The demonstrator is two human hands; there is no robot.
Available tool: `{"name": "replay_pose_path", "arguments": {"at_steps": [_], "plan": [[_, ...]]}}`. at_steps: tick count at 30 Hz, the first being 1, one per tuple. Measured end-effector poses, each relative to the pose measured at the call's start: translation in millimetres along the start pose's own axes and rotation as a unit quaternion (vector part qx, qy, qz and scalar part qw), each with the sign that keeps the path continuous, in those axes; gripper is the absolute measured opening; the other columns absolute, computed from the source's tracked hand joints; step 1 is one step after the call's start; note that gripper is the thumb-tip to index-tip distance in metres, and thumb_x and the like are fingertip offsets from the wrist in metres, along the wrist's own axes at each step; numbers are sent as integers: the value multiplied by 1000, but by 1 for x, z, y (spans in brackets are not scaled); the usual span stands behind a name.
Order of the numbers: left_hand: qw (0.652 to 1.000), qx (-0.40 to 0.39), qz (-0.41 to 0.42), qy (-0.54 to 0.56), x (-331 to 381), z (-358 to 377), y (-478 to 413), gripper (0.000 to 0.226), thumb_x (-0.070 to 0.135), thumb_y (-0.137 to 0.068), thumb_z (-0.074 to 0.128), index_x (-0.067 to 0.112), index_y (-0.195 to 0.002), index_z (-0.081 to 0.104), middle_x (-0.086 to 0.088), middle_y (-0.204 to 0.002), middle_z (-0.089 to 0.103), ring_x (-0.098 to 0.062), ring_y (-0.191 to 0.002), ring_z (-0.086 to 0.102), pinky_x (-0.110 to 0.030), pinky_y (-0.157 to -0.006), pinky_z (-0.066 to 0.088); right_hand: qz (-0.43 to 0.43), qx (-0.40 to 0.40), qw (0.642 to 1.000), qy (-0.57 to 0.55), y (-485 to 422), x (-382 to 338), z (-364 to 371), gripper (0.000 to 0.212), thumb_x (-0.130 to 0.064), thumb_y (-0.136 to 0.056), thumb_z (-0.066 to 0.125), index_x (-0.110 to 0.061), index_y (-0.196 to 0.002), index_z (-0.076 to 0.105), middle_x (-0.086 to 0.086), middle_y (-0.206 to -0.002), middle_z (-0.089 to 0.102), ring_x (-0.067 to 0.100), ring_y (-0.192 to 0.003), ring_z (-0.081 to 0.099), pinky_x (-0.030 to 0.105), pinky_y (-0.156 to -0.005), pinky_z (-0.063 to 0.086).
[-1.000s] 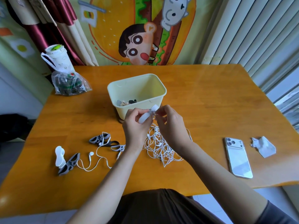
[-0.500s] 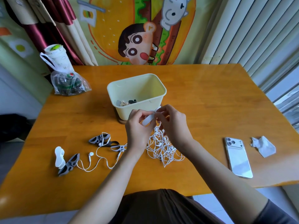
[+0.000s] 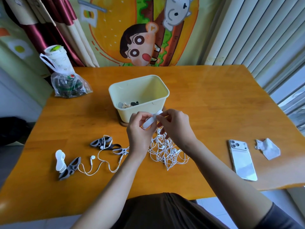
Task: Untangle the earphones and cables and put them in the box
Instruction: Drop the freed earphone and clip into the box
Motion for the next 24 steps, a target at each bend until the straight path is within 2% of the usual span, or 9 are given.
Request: {"name": "replay_pose_path", "arguments": {"at_steps": [4,11,20,24], "plan": [[1000,-8,9,0,0,1,0,26,8,-76,78,20,-90,60,-4,-93,58,-19,-82,66,-26,-68,57,16,-12,1000,13,-1,0,-1,16,-18,-93,57,-5,-85,63,3,-63,65,5,-39,57,19,-39,47],[998,-46,17,-30,-1,3,-7,25,9,-76,79,18,-89,59,-7,-93,59,-18,-81,64,-19,-67,53,10,-12,999,31,-8,-3,-6,17,-18,-91,61,-4,-81,64,6,-61,67,7,-39,58,17,-40,48],[999,-13,-12,-41,-5,0,-5,25,12,-75,80,22,-88,60,-5,-93,63,-14,-79,64,-20,-65,53,-13,-13,998,60,-7,-1,0,14,-19,-91,60,-8,-83,61,2,-60,65,10,-43,61,19,-42,50],[998,11,-41,-42,-5,-3,-2,25,10,-74,80,20,-89,63,-1,-92,61,-4,-76,61,-9,-63,48,11,-27,999,28,-4,9,7,18,-19,-92,59,-3,-86,64,3,-62,65,7,-41,59,18,-41,48]]}}
Point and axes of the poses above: each hand's wrist, its own y-axis away from the middle knuckle, its own z-axis out of the palm, x = y × z, the point moved 7 cm from there along -y, towards the middle knuckle
